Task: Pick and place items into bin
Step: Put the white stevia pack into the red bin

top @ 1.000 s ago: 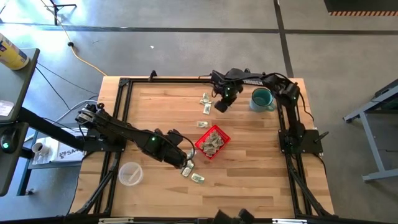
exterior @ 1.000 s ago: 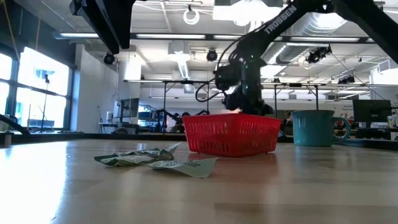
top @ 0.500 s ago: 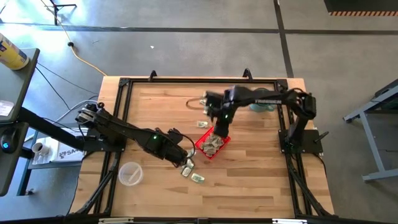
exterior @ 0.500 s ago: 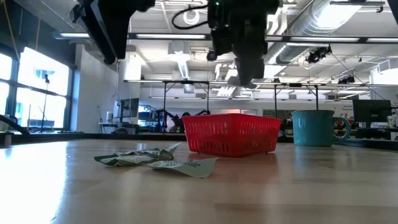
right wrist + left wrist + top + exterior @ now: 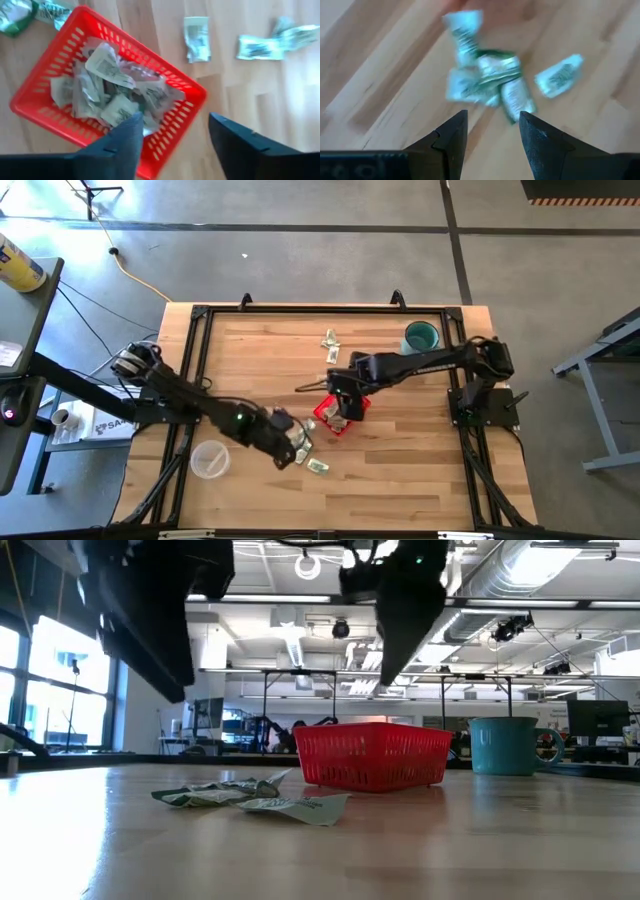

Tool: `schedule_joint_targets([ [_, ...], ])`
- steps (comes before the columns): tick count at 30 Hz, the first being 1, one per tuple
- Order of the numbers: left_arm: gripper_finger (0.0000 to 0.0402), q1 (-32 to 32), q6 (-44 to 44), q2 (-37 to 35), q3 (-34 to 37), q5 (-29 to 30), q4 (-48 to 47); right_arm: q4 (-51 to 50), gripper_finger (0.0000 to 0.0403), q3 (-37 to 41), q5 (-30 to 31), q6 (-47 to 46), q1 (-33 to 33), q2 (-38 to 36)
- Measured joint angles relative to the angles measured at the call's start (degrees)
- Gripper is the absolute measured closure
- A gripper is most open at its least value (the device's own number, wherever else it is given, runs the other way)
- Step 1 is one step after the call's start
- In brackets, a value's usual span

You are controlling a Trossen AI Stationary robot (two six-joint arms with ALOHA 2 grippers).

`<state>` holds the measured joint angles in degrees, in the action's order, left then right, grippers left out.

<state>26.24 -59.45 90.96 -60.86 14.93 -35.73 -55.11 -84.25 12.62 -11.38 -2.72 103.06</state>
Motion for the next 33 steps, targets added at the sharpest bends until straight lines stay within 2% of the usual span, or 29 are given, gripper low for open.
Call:
schedule_joint_targets([
  [3, 0.0190, 1.7, 7.1, 0.4, 4.1, 3.0, 7.5, -2.0, 0.0150, 0.0, 3.4, 0.2, -2.1, -1.6],
  [6, 0.0190, 1.9, 12.5, 0.4, 7.0, 3.5, 11.7, -4.0, 0.0129, 0.0, 3.9, -0.1, -4.0, -3.1],
  [12, 0.0190, 1.9, 30.1, 0.4, 11.5, 3.1, 16.1, -8.4, 0.0121, 0.0, 5.0, -0.9, -7.8, -5.1],
  [16, 0.0190, -0.1, 40.4, 0.6, 13.0, 0.5, 20.2, -11.1, 0.0121, 0.0, 6.9, -4.6, -9.7, -5.4],
  [20, 0.0190, -3.6, 46.8, 1.6, 13.0, 0.4, 22.5, -12.1, 0.0121, 0.0, 7.3, -9.2, -10.8, -5.4],
  [24, 0.0190, -7.2, 52.1, 2.8, 13.1, -5.8, 21.3, -12.7, 0.0121, 0.0, 8.1, -12.9, -12.0, -5.3],
  [26, 0.0190, -7.9, 54.6, 4.1, 12.9, -8.4, 22.1, -13.7, 0.0121, 0.0, 8.6, -14.5, -12.6, -5.3],
  [29, 0.0190, -8.1, 58.1, 5.1, 13.1, -9.2, 22.6, -14.2, 0.0121, -0.1, 9.1, -17.3, -13.2, -5.3],
  [33, 0.0190, -8.8, 59.0, 6.6, 13.0, -11.0, 24.2, -15.0, 0.0121, 0.0, 10.1, -20.0, -13.9, -5.3],
])
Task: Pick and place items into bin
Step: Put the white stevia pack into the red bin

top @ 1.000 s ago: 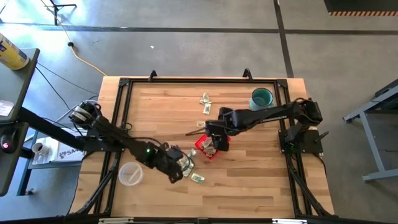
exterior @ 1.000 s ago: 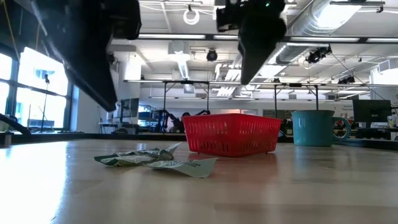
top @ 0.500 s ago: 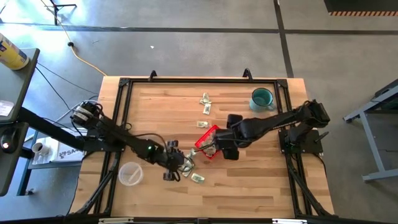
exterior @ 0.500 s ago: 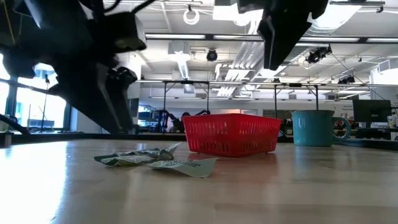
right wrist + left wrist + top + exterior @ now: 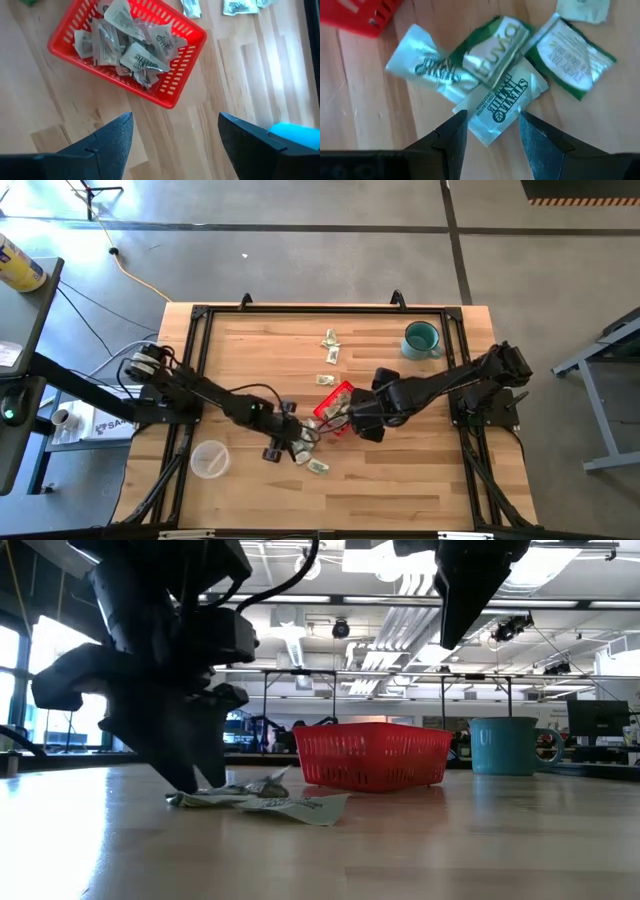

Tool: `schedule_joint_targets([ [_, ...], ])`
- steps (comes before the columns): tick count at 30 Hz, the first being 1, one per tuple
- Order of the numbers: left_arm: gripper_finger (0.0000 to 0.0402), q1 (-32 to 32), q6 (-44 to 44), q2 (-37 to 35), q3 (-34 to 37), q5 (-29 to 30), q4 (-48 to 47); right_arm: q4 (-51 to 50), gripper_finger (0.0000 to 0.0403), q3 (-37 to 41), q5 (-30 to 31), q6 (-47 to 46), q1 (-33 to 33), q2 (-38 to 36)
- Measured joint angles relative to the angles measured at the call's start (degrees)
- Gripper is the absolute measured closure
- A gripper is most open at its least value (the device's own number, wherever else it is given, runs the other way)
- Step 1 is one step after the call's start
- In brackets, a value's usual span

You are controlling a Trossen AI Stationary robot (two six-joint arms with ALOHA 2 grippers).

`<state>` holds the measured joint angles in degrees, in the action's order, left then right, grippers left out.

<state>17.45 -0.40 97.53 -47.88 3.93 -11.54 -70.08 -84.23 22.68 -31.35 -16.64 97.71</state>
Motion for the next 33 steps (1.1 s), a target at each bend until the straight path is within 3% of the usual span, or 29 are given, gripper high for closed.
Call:
schedule_joint_targets([
  [5, 0.0223, 0.2, -1.0, 1.7, -0.3, -0.6, -0.9, -0.5, 0.0121, 1.4, -0.2, -2.4, -0.1, 0.0],
  [13, 0.0380, 0.2, -5.9, 1.0, -0.3, -0.5, -1.7, -1.6, 0.0121, 3.9, -0.1, -4.6, -1.6, 0.0],
  [18, 0.0364, 0.3, -14.4, -2.6, 0.0, -1.1, -8.7, -3.9, 0.0121, 3.9, 2.3, -5.7, -4.8, 0.0],
  [22, 0.0381, 1.1, -19.1, -9.0, -0.9, 0.7, -14.7, -6.8, 0.0121, 3.9, 5.5, -9.1, -7.7, -0.2],
  [28, 0.0377, -2.1, -20.2, -16.0, -4.2, 9.8, -5.4, -11.9, 0.0121, 3.9, 15.5, -18.4, -12.0, -2.3],
  [33, 0.0379, -9.0, -16.8, -10.8, -9.1, 6.1, 2.0, -17.6, 0.0121, 3.9, 18.8, -26.7, -14.1, -4.5],
])
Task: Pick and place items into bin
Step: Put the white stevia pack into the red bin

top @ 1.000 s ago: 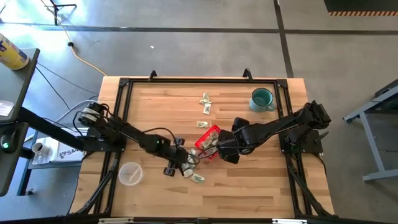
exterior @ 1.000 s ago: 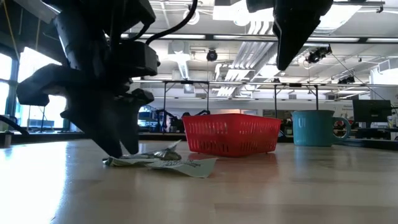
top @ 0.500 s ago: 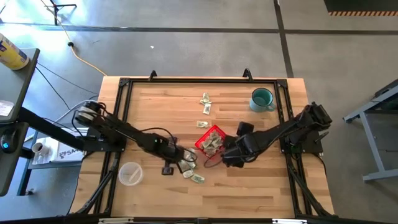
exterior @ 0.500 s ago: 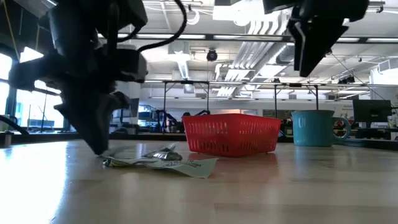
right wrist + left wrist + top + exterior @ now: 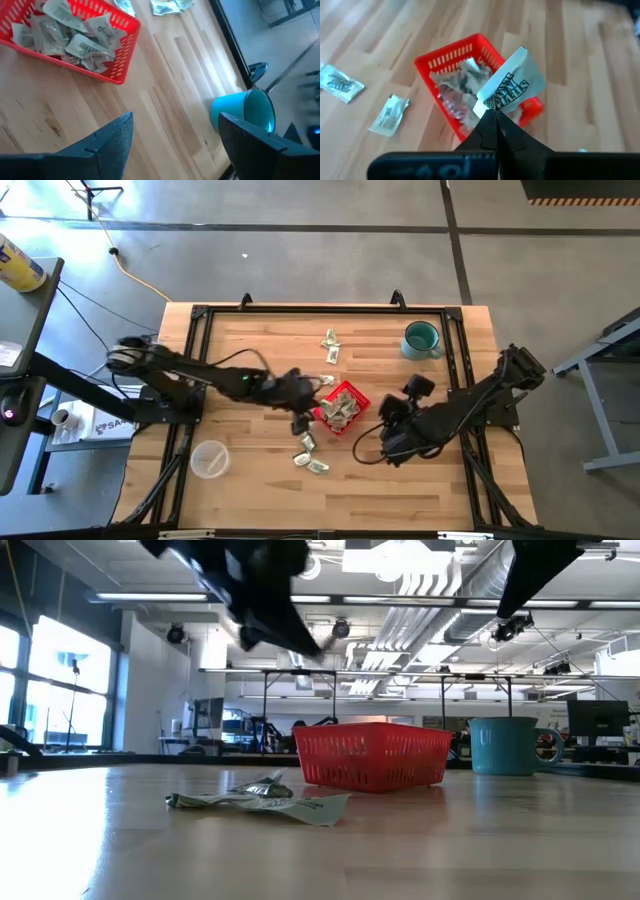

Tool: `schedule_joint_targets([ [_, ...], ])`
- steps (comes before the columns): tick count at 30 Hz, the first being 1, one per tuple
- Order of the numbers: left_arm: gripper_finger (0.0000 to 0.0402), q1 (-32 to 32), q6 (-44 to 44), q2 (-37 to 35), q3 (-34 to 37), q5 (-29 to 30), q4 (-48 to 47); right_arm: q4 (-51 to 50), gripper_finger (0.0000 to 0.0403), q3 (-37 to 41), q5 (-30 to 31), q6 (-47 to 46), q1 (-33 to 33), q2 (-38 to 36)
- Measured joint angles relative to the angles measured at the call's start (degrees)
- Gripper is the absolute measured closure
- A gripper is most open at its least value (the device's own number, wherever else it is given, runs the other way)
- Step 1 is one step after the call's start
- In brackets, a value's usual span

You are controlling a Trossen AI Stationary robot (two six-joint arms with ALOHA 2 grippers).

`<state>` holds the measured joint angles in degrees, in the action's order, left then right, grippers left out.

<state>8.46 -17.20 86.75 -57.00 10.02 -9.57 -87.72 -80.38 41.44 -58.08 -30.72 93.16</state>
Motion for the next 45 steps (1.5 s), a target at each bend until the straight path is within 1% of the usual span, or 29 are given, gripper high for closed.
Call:
schedule_joint_targets([
  [2, 0.0379, -1.8, 1.4, 4.2, -3.1, -2.5, 0.3, -0.6, 0.0121, 0.0, -0.2, -0.9, -0.2, -0.9],
  [4, 0.0369, -2.9, 2.1, 8.5, -6.2, -4.9, 0.3, -0.4, 0.0121, 0.0, -0.7, -1.1, -0.2, -1.5],
  [6, 0.0346, -3.6, 1.7, 12.9, -9.3, -5.7, -0.4, -0.1, 0.0121, 0.0, -1.2, -1.1, -0.2, -1.8],
  [8, 0.0316, -3.8, -1.1, 16.5, -12.1, -6.2, -3.8, 0.0, 0.0121, 0.0, -1.7, -1.0, 0.1, -1.8],
  [10, 0.0286, -3.8, -4.2, 18.8, -15.2, -8.1, -7.7, 0.2, 0.0121, 0.0, -2.9, -0.7, 0.8, -1.8],
  [12, 0.0258, -3.5, -6.5, 19.1, -18.0, -9.7, -14.2, 1.3, 0.0121, 0.0, -4.5, 0.3, 2.1, -1.8],
  [14, 0.0233, -2.5, -8.4, 19.1, -20.2, -9.5, -19.2, 2.9, 0.0121, 0.0, -5.8, 2.6, 3.7, -1.8],
  [16, 0.0212, -1.0, -8.6, 17.8, -20.9, -8.4, -26.6, 5.5, 0.0121, 0.0, -7.4, 7.0, 5.6, -1.8],
  [20, 0.0187, 4.9, -8.6, 12.7, -20.4, -6.0, -32.9, 12.0, 0.0121, 0.0, -9.9, 17.8, 8.9, -1.8],
  [23, 0.0181, 10.6, -9.6, 11.1, -17.9, -4.6, -34.4, 15.9, 0.0121, 0.0, -11.1, 26.0, 10.6, -1.8],
  [26, 0.0180, 15.4, -15.0, 11.1, -14.8, -3.3, -32.8, 19.5, 0.0121, 0.7, -11.4, 32.4, 12.4, -1.8],
  [27, 0.0179, 16.6, -17.2, 11.0, -13.9, -3.2, -32.7, 20.8, 0.0121, 1.2, -12.3, 34.2, 13.4, -1.8],
  [30, 0.0179, 20.0, -26.3, 11.2, -11.3, -2.7, -31.0, 27.4, 0.0121, 3.3, -19.3, 39.2, 19.2, -1.8],
  [32, 0.0179, 22.4, -32.0, 11.3, -10.3, -1.7, -29.6, 32.9, 0.0121, 5.0, -23.2, 40.0, 24.6, -1.7],
  [35, 0.0179, 26.4, -39.6, 11.0, -10.3, 2.3, -28.8, 39.7, 0.0121, 5.9, -24.7, 36.9, 33.4, -1.7],
  [39, 0.0179, 30.8, -49.7, 11.0, -10.3, 7.9, -28.8, 47.5, 0.0121, 5.2, -27.6, 31.5, 43.9, -0.7],
  [42, 0.0179, 32.6, -55.7, 10.9, -10.4, 10.6, -29.4, 50.7, 0.0121, 4.5, -30.0, 29.0, 49.0, 2.4],
  [45, 0.0179, 33.3, -59.1, 10.9, -10.4, 12.0, -31.2, 51.6, 0.0121, 3.3, -33.1, 26.8, 51.8, 7.3],
])
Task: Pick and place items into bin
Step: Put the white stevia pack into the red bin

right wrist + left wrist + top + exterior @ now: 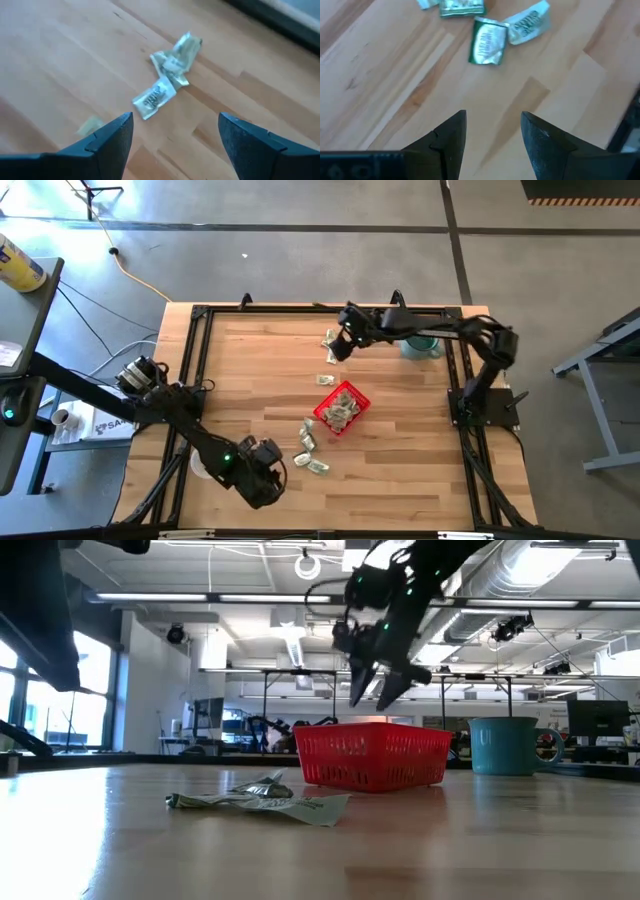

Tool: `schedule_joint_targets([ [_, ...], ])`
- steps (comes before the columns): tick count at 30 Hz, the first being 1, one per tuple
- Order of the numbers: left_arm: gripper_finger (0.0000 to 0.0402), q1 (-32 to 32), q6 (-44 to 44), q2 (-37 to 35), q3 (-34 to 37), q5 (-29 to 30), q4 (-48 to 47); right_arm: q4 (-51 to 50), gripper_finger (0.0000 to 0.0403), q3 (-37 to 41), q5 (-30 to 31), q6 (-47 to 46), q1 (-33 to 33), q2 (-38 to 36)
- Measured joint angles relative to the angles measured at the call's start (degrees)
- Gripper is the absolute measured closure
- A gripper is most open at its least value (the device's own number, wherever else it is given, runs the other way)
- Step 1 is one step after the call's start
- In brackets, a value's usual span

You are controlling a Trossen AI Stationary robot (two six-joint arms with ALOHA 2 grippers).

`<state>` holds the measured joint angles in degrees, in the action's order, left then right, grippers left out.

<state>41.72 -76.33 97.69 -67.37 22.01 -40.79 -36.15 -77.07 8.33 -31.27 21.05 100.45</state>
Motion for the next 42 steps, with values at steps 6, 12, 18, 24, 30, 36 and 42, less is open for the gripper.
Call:
schedule_joint_targets([
  [6, 0.0179, -0.1, -1.2, 0.0, 0.0, 0.2, -2.6, -0.2, 0.0121, -6.6, -1.0, -0.5, 1.4, 10.8],
  [12, 0.0179, 0.3, -4.3, 0.0, 0.0, -0.2, -5.4, -7.5, 0.0121, -16.8, -1.1, -1.5, 2.3, 20.3],
  [18, 0.0179, 0.5, -6.1, 0.0, 0.0, -0.1, -9.3, -15.8, 0.0129, -23.3, -4.2, -1.1, 2.2, 27.7],
  [24, 0.0179, 0.4, -6.5, 0.0, 0.0, 0.4, -11.9, -15.4, 0.0178, -25.1, -7.6, 0.4, 2.3, 30.6],
  [30, 0.0179, 1.1, -6.9, -1.5, 1.3, 0.7, -12.6, -12.6, 0.0265, -25.1, -9.2, 1.8, 3.7, 30.7],
  [36, 0.0179, 1.1, -8.0, -2.0, 2.5, 0.6, -12.1, -11.9, 0.0381, -25.0, -12.1, 5.3, 4.4, 30.2],
  [42, 0.0179, 1.1, -7.7, -2.0, 2.6, 1.4, -13.3, -20.6, 0.0388, -24.9, -12.4, 12.6, 1.5, 24.3],
])
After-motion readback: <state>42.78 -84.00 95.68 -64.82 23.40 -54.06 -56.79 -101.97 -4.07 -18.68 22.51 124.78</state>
